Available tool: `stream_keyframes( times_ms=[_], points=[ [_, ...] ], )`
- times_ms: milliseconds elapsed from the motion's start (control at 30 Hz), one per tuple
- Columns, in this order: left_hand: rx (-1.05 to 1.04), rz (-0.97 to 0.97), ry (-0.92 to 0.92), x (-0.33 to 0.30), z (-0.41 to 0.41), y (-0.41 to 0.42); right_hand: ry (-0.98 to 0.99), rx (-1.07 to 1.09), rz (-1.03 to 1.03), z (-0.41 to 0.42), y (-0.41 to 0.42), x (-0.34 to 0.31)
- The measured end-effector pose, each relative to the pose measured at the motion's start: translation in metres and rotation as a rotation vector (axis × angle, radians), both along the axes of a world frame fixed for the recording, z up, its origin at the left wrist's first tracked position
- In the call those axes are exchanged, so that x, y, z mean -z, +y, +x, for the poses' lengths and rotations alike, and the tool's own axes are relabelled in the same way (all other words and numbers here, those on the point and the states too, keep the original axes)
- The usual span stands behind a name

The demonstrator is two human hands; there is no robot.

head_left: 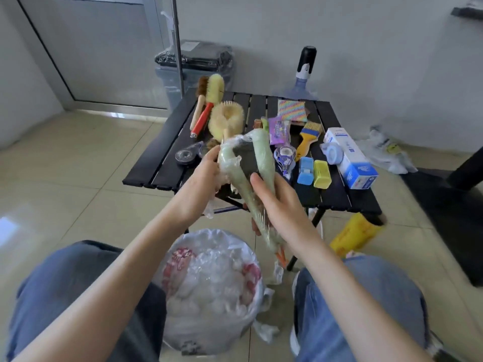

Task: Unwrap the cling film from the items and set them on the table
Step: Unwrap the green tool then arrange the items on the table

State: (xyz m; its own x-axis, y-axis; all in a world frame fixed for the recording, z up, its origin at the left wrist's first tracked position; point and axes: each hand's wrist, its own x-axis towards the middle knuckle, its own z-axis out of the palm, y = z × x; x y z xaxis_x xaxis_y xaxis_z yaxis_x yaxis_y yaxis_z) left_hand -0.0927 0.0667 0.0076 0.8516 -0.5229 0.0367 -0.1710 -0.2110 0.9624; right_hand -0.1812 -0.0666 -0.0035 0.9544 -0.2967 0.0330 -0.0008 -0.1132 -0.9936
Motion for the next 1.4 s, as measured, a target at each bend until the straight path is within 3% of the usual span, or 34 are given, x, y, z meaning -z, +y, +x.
stream_keyframes(
  times_ms=[300,500,633,767,933,1067,1400],
  points=[
    [-0.136,0.079,0.117,0.072,-0.025,0.037,0.207,0.061,-0.035,-0.031,0.026,0.062],
    [-0.11,0.192,0.08,0.098,-0.021,0.046,0.209,0.039,0.031,-0.039,0.024,0.079],
    [0.037,0.37,0.143,0.11,-0.017,0.04,0.22,0.025,0.057,-0.041,0.029,0.09],
    [0.037,0.207,0.19,0.111,-0.017,0.039,0.232,0.008,0.103,-0.039,0.029,0.092],
    [0.084,0.025,0.027,0.096,-0.016,0.033,0.191,-0.008,0.239,-0.033,0.027,0.09],
    [0.103,-0.026,-0.076,0.075,-0.005,0.025,0.142,-0.036,0.157,-0.027,0.022,0.088],
    [-0.031,-0.134,-0.03,0.076,0.019,0.025,0.173,-0.137,-0.067,-0.012,0.006,0.082]
  ],
)
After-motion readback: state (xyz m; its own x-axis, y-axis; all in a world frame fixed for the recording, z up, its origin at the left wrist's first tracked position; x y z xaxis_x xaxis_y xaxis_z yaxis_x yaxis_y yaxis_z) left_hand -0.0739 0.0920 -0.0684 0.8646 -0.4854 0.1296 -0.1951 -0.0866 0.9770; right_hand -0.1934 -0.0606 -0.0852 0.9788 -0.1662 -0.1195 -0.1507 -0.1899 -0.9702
